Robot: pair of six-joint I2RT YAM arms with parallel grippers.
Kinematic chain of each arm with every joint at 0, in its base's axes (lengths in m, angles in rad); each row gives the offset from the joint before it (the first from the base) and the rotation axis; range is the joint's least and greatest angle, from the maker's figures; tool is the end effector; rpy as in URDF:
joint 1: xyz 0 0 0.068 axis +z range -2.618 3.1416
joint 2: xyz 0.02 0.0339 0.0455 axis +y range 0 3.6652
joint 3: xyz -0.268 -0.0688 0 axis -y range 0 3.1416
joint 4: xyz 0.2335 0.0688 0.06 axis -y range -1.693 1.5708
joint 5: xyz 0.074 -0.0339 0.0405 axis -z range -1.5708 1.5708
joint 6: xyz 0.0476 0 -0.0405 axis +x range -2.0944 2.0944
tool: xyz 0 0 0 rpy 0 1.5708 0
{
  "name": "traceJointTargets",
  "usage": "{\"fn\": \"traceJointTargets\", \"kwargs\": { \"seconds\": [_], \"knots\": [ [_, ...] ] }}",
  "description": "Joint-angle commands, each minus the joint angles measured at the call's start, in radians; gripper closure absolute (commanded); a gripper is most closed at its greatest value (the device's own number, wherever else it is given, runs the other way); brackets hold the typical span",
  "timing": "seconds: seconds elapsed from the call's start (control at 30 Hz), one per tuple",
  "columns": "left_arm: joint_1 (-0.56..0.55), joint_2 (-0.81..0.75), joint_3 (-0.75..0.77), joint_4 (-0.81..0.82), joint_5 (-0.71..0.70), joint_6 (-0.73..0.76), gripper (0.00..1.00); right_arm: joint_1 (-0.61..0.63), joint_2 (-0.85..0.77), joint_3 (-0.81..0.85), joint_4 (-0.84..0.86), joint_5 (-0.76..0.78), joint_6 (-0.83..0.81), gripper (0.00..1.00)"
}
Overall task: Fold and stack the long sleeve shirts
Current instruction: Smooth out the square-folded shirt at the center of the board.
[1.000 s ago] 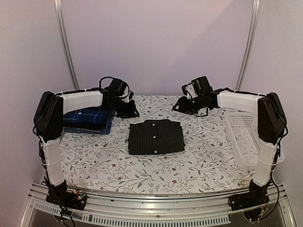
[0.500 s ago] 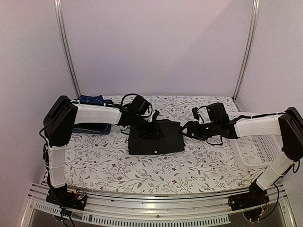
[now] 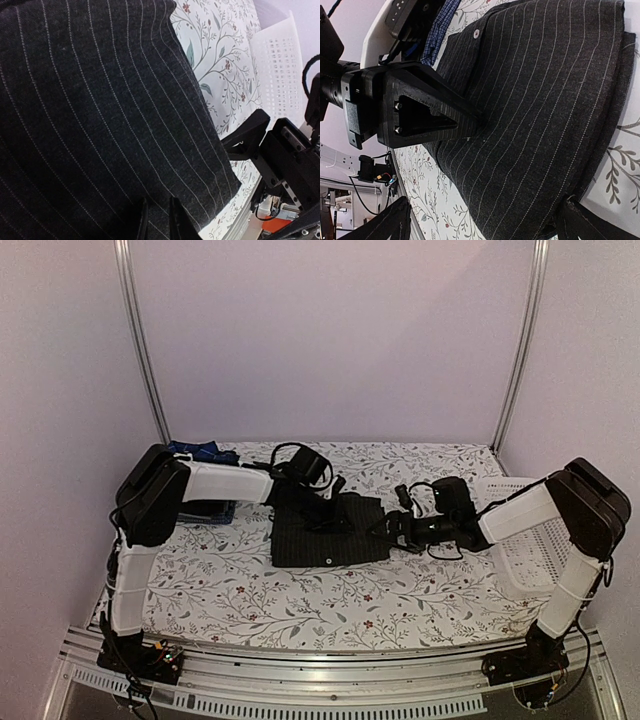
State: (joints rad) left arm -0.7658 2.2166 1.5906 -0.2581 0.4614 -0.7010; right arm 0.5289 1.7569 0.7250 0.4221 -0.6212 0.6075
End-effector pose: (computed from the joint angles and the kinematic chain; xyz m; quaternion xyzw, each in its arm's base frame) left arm 0.3310 -0.3477 0.1492 0.1066 0.9137 -0.3793 0.0993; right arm 0.2738 0.1921 0.1427 -0.1080 0.8492 0.4653 0.2251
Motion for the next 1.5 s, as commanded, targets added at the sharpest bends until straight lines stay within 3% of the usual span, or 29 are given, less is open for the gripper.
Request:
{"fn": "traceJointTargets", "kwargs": {
  "seconds": [0.0, 0.53, 0.77, 1.0, 1.23, 1.47],
  "knots": [
    [-0.002, 0.03, 0.031, 0.003, 0.009, -0.001, 0.84, -0.004, 0.035, -0.009, 0.079, -0.074, 0.023, 0.01],
    [0.003, 0.093, 0.04, -0.007, -0.017, -0.023, 0.85, 0.0, -0.04, -0.2, 0.15, -0.236, 0.002, 0.01],
    [0.003, 0.06, 0.044, -0.014, -0.011, -0.001, 0.85, 0.0, -0.138, -0.191, -0.034, -0.068, -0.007, 0.01],
    [0.007, -0.124, -0.03, -0.013, -0.041, 0.029, 0.82, 0.083, -0.326, -0.07, -0.235, 0.147, 0.033, 0.01],
    [0.051, -0.281, -0.279, 0.06, -0.025, -0.002, 0.82, 0.138, -0.167, 0.092, -0.194, 0.157, 0.101, 0.01],
    [0.112, -0.325, -0.512, 0.183, 0.035, -0.031, 0.83, 0.143, 0.058, 0.187, -0.103, 0.175, 0.178, 0.01]
  ]
}}
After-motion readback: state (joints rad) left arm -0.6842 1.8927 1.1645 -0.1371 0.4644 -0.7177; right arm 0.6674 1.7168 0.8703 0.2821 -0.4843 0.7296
